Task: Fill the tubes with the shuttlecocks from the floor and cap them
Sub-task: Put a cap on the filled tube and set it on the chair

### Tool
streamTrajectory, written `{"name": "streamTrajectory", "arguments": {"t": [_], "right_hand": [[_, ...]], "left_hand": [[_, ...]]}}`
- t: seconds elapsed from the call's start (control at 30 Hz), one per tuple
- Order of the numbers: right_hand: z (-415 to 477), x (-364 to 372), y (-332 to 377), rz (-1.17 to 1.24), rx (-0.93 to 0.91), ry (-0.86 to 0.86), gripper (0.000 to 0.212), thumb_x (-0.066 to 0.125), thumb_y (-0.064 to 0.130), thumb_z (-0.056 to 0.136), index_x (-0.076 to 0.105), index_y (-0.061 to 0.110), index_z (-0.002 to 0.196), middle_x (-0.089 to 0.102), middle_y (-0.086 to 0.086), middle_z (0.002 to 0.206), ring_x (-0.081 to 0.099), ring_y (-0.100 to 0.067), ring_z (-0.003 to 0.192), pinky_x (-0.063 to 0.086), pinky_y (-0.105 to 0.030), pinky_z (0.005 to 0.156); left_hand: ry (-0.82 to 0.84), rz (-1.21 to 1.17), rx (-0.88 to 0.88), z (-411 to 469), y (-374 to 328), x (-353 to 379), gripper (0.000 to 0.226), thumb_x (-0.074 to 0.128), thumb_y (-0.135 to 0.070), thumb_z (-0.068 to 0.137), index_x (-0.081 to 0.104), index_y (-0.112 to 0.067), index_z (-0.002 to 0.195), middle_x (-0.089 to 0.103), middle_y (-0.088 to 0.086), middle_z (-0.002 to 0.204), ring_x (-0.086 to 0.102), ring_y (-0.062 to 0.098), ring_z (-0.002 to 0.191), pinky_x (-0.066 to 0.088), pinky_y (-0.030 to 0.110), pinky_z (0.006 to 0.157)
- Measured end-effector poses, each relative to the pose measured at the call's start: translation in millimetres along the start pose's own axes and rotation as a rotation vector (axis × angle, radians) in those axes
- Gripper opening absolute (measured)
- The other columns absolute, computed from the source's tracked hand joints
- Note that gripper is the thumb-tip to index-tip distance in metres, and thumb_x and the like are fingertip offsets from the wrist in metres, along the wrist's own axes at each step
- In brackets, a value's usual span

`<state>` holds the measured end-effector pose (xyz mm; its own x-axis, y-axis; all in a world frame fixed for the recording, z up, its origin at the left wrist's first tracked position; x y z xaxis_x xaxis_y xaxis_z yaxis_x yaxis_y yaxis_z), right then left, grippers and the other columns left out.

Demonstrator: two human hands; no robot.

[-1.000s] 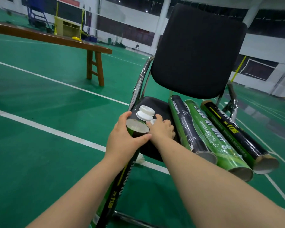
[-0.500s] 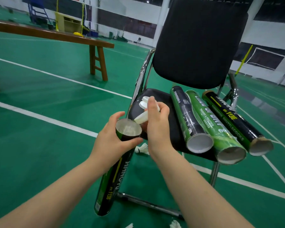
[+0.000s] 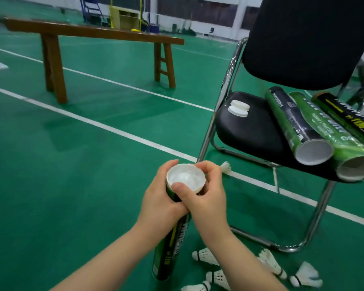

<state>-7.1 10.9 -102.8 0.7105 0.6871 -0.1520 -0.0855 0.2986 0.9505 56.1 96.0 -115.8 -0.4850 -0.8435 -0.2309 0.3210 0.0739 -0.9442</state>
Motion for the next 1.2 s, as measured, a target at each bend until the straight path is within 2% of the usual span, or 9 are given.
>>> {"name": "streamTrajectory", "arguments": {"t": [0.23, 0.37, 0.43, 0.57, 0.67, 0.77, 0.87, 1.0, 1.2], "right_hand": [[-21, 15, -3, -0.088, -0.021, 0.083, 0.050, 0.058, 0.059, 0.057, 0.048, 0.044, 0.104, 0.053, 0.020, 0.110, 0.052, 0.005, 0.102, 0.041, -0.007, 0.080], [-22, 15, -6, -0.100, -0.015, 0.072, 0.051, 0.057, 0.060, 0.058, 0.051, 0.043, 0.105, 0.055, 0.020, 0.109, 0.054, 0.003, 0.102, 0.044, -0.012, 0.083], [-22, 15, -8, -0.082, 0.000, 0.071, 0.052, 0.058, 0.059, 0.058, 0.053, 0.041, 0.106, 0.058, 0.017, 0.109, 0.056, 0.000, 0.101, 0.046, -0.018, 0.085], [-24, 20, -11, -0.005, 0.070, 0.084, 0.056, 0.058, 0.056, 0.056, 0.054, 0.038, 0.109, 0.061, 0.012, 0.108, 0.059, -0.002, 0.098, 0.049, -0.020, 0.082], [-26, 26, -10, 0.112, 0.122, 0.083, 0.053, 0.064, 0.047, 0.057, 0.054, 0.035, 0.108, 0.064, 0.009, 0.103, 0.062, -0.001, 0.091, 0.049, -0.016, 0.075], [-26, 29, -12, 0.217, 0.178, 0.086, 0.060, 0.065, 0.045, 0.055, 0.052, 0.032, 0.112, 0.064, 0.002, 0.106, 0.063, -0.010, 0.095, 0.051, -0.025, 0.081], [-25, 28, -13, 0.298, 0.240, 0.078, 0.061, 0.065, 0.030, 0.059, 0.050, 0.029, 0.118, 0.063, -0.002, 0.109, 0.063, -0.015, 0.097, 0.052, -0.028, 0.084], [-30, 26, -14, 0.354, 0.333, 0.049, 0.055, 0.056, 0.020, 0.065, 0.051, 0.027, 0.119, 0.066, -0.001, 0.099, 0.064, -0.002, 0.079, 0.049, -0.014, 0.066], [-28, 24, -6, 0.368, 0.454, 0.083, 0.029, 0.057, -0.004, 0.080, 0.065, 0.011, 0.103, 0.068, -0.002, 0.085, 0.064, -0.007, 0.069, 0.050, -0.016, 0.058]], "left_hand": [[0.040, -0.049, -0.043, -16, 14, -8, 0.063, 0.079, -0.029, 0.059, 0.040, -0.046, 0.106, 0.061, -0.019, 0.095, 0.056, -0.011, 0.085, 0.041, 0.004, 0.066], [0.212, -0.252, -0.044, -17, 18, -11, 0.067, 0.067, -0.036, 0.055, 0.041, -0.037, 0.117, 0.064, -0.015, 0.100, 0.061, 0.002, 0.095, 0.048, 0.017, 0.080], [0.298, -0.435, -0.088, -16, 18, -13, 0.068, 0.064, -0.032, 0.055, 0.044, -0.027, 0.119, 0.065, -0.012, 0.100, 0.061, 0.007, 0.097, 0.048, 0.018, 0.079], [0.214, -0.662, -0.198, -11, 18, -17, 0.041, 0.059, -0.027, 0.070, 0.056, -0.013, 0.108, 0.067, 0.001, 0.092, 0.061, 0.013, 0.088, 0.051, 0.020, 0.073], [0.137, -0.618, -0.231, -10, 20, -15, 0.022, 0.047, -0.026, 0.091, 0.060, -0.015, 0.104, 0.068, 0.002, 0.089, 0.063, 0.013, 0.084, 0.052, 0.021, 0.072], [0.129, -0.647, -0.244, -10, 19, -13, 0.021, 0.048, -0.021, 0.091, 0.058, -0.015, 0.108, 0.068, 0.004, 0.092, 0.064, 0.012, 0.081, 0.053, 0.021, 0.069], [0.111, -0.683, -0.255, -11, 17, -12, 0.023, 0.040, -0.012, 0.094, 0.058, -0.012, 0.107, 0.068, 0.008, 0.094, 0.064, 0.015, 0.081, 0.054, 0.023, 0.069], [0.087, -0.672, -0.251, -13, 17, -9, 0.024, 0.041, -0.007, 0.092, 0.061, -0.014, 0.104, 0.069, 0.007, 0.088, 0.065, 0.015, 0.077, 0.053, 0.022, 0.065], [0.079, -0.648, -0.246, -10, 20, -12, 0.031, 0.049, -0.012, 0.073, 0.066, -0.019, 0.098, 0.071, 0.006, 0.086, 0.065, 0.015, 0.077, 0.053, 0.022, 0.064]]}}
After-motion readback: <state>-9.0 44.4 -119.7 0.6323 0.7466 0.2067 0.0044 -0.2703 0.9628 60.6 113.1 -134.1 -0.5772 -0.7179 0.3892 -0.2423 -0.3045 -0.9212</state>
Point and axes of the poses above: each hand's wrist, its own z-axis towards the middle knuckle, its own x-axis out of the palm, y = z × x, the point moved 5 cm from there along z, towards the middle knuckle
